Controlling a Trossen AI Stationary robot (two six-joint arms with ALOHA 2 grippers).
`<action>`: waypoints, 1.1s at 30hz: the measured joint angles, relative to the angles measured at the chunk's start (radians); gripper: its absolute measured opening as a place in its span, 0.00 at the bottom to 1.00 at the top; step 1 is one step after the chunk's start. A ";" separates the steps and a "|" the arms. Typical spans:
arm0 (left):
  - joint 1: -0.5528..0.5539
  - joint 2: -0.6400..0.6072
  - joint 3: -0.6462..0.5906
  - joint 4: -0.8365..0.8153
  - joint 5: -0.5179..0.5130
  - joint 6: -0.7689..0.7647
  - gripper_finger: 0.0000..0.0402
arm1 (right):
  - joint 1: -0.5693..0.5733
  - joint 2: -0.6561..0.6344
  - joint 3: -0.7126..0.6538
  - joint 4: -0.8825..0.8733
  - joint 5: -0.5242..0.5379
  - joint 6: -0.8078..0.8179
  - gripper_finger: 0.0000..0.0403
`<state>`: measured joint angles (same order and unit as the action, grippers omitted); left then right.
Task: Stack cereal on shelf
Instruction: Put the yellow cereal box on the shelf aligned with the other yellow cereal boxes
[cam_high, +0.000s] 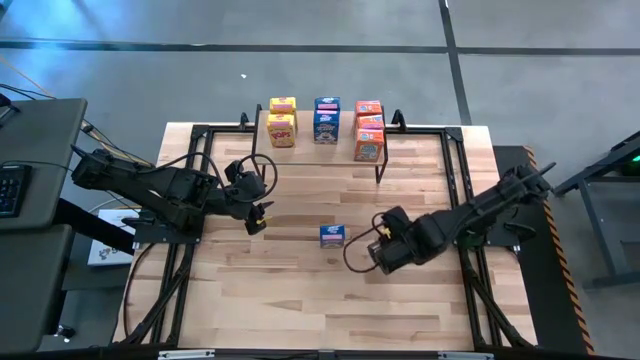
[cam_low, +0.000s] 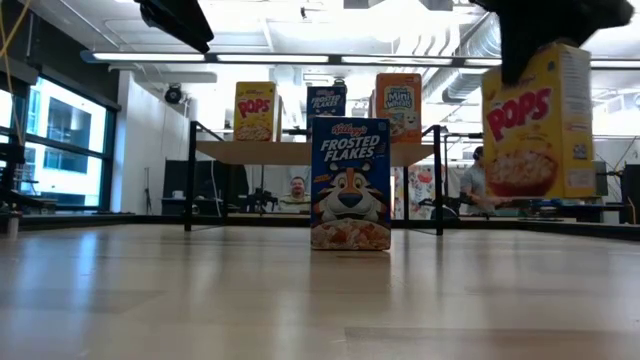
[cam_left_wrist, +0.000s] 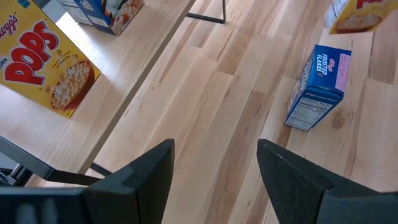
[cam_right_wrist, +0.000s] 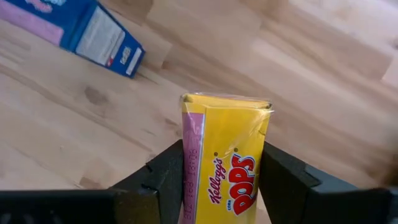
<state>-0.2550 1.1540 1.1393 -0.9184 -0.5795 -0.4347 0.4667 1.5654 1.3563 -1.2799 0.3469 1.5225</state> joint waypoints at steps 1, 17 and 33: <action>0.000 0.000 0.000 0.000 0.000 0.000 0.55 | -0.012 0.000 0.009 -0.006 -0.001 -0.021 0.42; 0.000 0.000 0.000 0.000 0.000 0.000 0.55 | -0.215 0.000 0.171 -0.069 -0.009 -0.398 0.42; 0.000 0.000 0.000 0.000 0.000 0.000 0.55 | -0.397 0.000 0.220 0.127 -0.030 -0.883 0.42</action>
<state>-0.2547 1.1542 1.1393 -0.9181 -0.5796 -0.4347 0.0695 1.5658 1.5764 -1.1532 0.3169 0.6390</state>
